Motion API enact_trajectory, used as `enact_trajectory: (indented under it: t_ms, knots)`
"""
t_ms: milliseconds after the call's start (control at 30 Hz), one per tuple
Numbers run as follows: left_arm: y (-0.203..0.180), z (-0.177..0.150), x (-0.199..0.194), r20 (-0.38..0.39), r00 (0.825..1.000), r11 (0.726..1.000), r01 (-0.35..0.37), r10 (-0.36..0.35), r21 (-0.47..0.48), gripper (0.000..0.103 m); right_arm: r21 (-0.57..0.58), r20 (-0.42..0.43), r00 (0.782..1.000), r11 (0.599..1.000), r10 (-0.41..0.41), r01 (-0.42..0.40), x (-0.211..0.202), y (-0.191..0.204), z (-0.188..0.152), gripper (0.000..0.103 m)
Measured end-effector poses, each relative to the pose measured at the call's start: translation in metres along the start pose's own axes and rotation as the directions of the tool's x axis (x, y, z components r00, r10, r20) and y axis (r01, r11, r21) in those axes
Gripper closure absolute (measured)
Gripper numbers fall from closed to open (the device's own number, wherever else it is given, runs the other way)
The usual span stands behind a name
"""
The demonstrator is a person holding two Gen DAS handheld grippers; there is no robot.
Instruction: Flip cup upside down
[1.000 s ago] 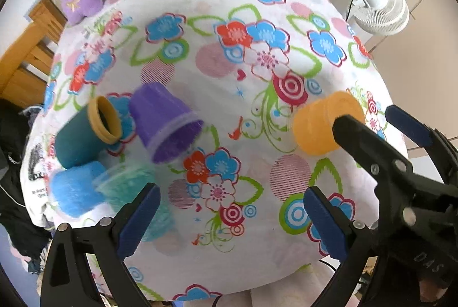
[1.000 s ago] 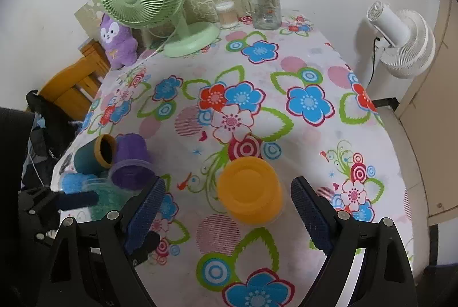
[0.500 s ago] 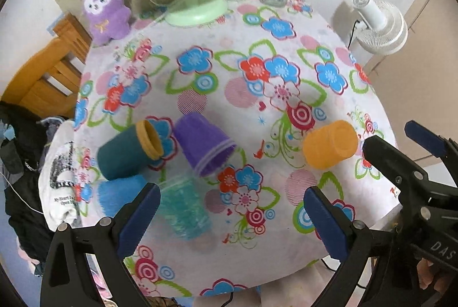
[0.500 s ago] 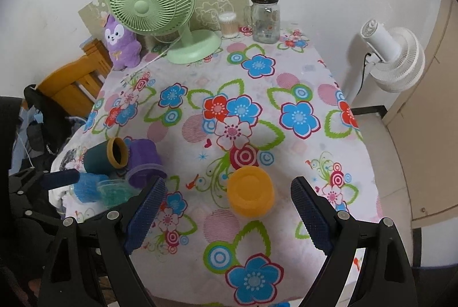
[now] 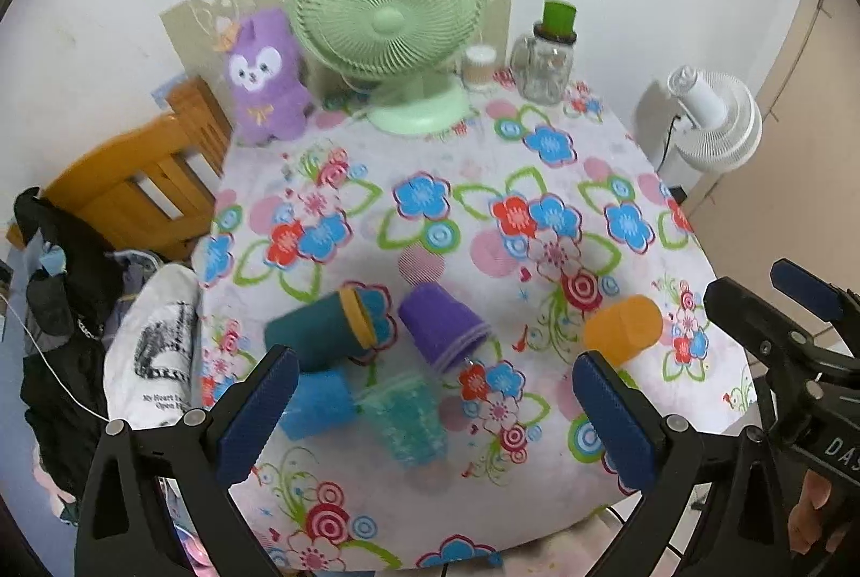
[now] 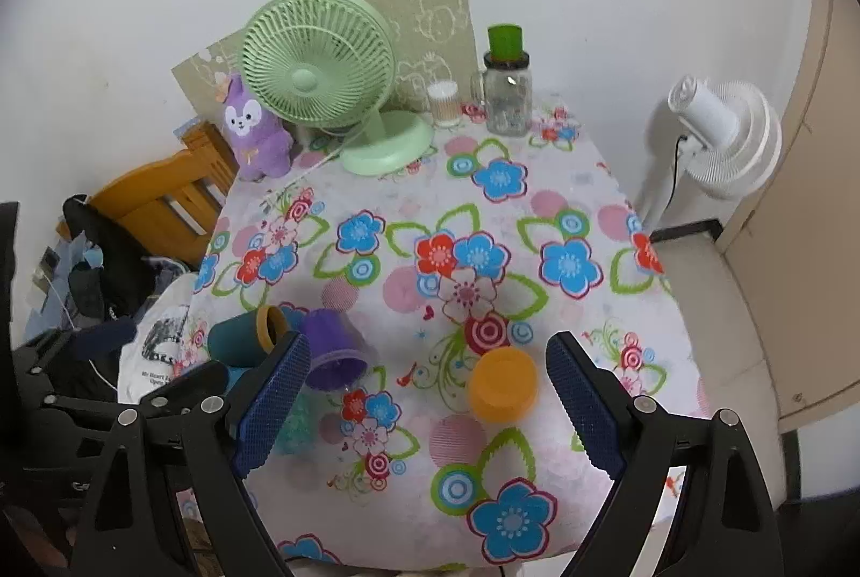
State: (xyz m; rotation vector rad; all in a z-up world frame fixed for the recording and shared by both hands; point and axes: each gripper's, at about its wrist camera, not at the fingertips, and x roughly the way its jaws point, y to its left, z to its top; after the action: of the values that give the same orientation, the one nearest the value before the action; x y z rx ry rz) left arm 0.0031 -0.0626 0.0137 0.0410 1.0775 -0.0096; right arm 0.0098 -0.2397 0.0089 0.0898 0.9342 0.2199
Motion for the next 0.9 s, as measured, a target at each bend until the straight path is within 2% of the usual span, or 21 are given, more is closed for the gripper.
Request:
enact_trajectory:
  t_ms: [467, 900]
  knots:
    - [0.028, -0.004, -0.039, 0.114, 0.992, 0.998, -0.038, 0.045, -0.059, 0.000, -0.082, 0.058, 0.998, 0.996, -0.015, 0.020, -0.023, 0.034, 0.000, 0.012]
    - [0.034, -0.009, -0.041, 0.128, 0.991, 0.997, -0.034, 0.043, -0.071, 0.000, -0.091, 0.074, 0.997, 0.995, -0.029, 0.036, -0.029, 0.042, -0.002, 0.012]
